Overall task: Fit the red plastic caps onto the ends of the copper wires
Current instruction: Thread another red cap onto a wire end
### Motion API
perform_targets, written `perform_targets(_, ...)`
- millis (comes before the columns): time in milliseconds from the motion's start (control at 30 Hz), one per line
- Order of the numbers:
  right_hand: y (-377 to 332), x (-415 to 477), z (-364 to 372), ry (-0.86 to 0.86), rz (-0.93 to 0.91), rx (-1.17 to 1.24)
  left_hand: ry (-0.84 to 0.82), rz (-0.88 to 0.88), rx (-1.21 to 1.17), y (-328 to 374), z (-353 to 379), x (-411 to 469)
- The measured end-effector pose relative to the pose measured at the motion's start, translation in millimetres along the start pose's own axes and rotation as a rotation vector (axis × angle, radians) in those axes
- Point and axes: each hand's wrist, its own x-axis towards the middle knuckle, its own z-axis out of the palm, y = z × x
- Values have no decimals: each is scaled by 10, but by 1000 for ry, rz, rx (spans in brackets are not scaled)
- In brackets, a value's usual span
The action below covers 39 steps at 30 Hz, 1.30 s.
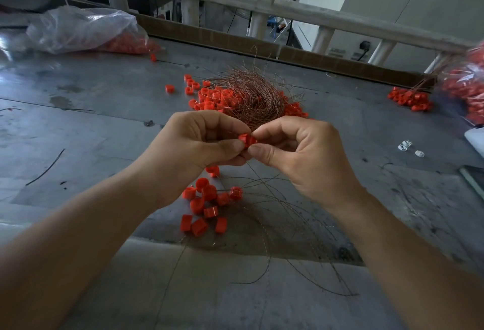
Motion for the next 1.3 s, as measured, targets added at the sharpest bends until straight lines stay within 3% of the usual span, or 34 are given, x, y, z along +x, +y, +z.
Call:
perform_targets(200, -27, 9, -47, 0, 10, 181, -8, 9, -35, 14, -12, 3)
perform_targets(600, -20, -24, 40, 35, -83, -21, 36, 22, 40, 36, 21, -13)
perform_targets(867, -13, -18, 46, 52, -71, -11, 22, 53, 103, 43, 29, -35)
perform_targets(1300, -17, -60, 78, 80, -84, 97, 2, -2, -57, 17, 27, -57)
